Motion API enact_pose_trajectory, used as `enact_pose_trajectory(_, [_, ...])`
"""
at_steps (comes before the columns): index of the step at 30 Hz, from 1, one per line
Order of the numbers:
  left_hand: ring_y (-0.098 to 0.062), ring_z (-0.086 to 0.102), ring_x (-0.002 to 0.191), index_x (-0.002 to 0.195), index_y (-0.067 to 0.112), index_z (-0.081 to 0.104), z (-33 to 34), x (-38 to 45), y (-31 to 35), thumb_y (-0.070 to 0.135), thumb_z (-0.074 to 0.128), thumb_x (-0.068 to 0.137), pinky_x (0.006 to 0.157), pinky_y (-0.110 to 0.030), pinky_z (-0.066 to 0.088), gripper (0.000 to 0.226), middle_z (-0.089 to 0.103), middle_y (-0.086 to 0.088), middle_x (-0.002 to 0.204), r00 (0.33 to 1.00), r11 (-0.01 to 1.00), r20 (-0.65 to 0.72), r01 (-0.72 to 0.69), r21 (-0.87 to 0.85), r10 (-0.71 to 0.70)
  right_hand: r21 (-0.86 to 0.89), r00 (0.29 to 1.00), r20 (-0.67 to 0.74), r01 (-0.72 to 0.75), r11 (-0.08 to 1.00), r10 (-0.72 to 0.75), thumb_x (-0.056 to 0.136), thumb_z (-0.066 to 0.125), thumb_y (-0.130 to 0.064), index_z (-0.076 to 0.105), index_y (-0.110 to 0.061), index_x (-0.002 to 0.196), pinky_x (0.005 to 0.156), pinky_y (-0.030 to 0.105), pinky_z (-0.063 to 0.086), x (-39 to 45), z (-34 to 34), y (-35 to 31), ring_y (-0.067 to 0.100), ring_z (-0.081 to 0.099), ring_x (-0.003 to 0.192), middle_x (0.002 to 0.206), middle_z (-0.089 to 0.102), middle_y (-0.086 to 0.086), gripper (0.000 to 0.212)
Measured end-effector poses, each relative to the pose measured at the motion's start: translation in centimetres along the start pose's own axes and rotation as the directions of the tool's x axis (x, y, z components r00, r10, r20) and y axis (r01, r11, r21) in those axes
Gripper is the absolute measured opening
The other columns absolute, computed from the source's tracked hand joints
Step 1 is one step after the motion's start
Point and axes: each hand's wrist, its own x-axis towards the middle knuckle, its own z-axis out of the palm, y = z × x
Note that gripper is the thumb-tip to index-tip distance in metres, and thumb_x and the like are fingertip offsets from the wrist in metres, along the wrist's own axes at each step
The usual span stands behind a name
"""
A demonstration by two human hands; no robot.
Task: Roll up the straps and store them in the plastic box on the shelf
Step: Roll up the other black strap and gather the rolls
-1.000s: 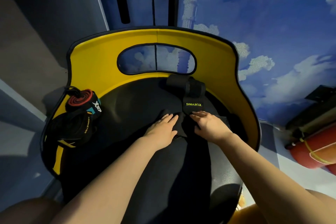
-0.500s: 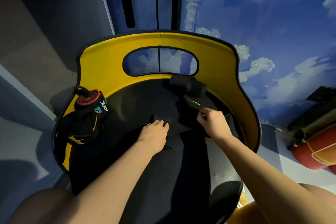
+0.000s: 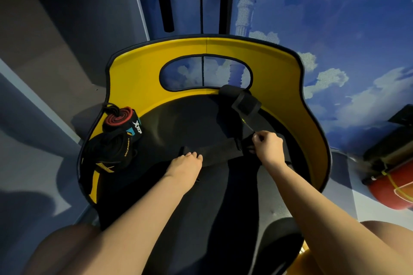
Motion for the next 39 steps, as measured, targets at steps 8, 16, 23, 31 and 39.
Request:
enact_pose_trajectory(8, [-0.029, 0.040, 0.130, 0.144, 0.004, 0.025, 0.0, -0.8, -0.8, -0.003, 0.057, 0.086, 0.102, -0.035, 0.040, 0.067, 0.033, -0.014, 0.145, 0.998, 0.998, 0.067, 0.011, 0.069, -0.016, 0.197, 0.994, 0.005, -0.106, 0.975, 0.107, 0.100, 0.038, -0.012, 0.052, -0.004, 0.107, 0.069, 0.038, 0.058, 0.1, 0.6, 0.6, 0.025, 0.067, 0.066, 0.096, 0.061, 0.016, 0.018])
enact_pose_trajectory(16, [-0.023, 0.038, 0.133, 0.143, 0.019, 0.035, -3.5, 0.0, 0.5, 0.045, 0.044, 0.094, 0.103, -0.037, 0.039, 0.056, 0.038, -0.002, 0.147, 0.992, 0.906, -0.124, -0.061, -0.418, 0.010, 0.095, 0.995, -0.030, 0.100, 0.990, -0.098, 0.099, 0.041, -0.019, 0.055, -0.015, 0.101, 0.055, 0.018, 0.054, -0.5, 0.4, -0.6, 0.002, 0.064, 0.061, 0.078, 0.065, 0.006, 0.014])
enact_pose_trajectory(23, [-0.024, 0.032, 0.135, 0.145, 0.020, 0.029, -3.9, 4.5, 5.7, 0.036, 0.051, 0.094, 0.106, -0.037, 0.034, 0.058, 0.031, -0.002, 0.149, 0.988, 0.782, -0.149, -0.124, -0.611, 0.040, -0.063, 0.975, -0.124, 0.176, 0.982, -0.183, 0.098, 0.046, -0.020, 0.061, -0.010, 0.112, 0.067, 0.028, 0.044, 0.9, -1.9, 0.4, 0.016, 0.063, 0.079, 0.092, 0.067, 0.007, 0.023])
enact_pose_trajectory(31, [-0.023, 0.044, 0.119, 0.118, 0.022, 0.048, -3.1, 5.3, 5.2, 0.034, 0.066, 0.084, 0.094, -0.037, 0.038, 0.040, 0.047, -0.002, 0.125, 0.988, 0.834, -0.150, -0.102, -0.542, 0.023, -0.106, 0.962, -0.177, 0.192, 0.976, -0.209, 0.097, 0.047, -0.016, 0.063, -0.006, 0.112, 0.073, 0.027, 0.041, 1.7, -2.6, 1.6, 0.026, 0.063, 0.093, 0.103, 0.068, 0.011, 0.024])
enact_pose_trajectory(39, [-0.017, 0.057, 0.103, 0.110, 0.028, 0.056, -2.2, 3.5, 1.4, 0.033, 0.065, 0.086, 0.083, -0.031, 0.044, 0.027, 0.057, 0.006, 0.116, 0.985, 0.816, -0.168, -0.062, -0.575, -0.044, -0.322, 0.935, 0.065, 0.351, 0.879, -0.349, 0.093, 0.053, -0.020, 0.066, -0.012, 0.096, 0.075, 0.033, 0.044, -0.3, -1.3, 2.3, 0.025, 0.061, 0.094, 0.097, 0.066, 0.006, 0.016])
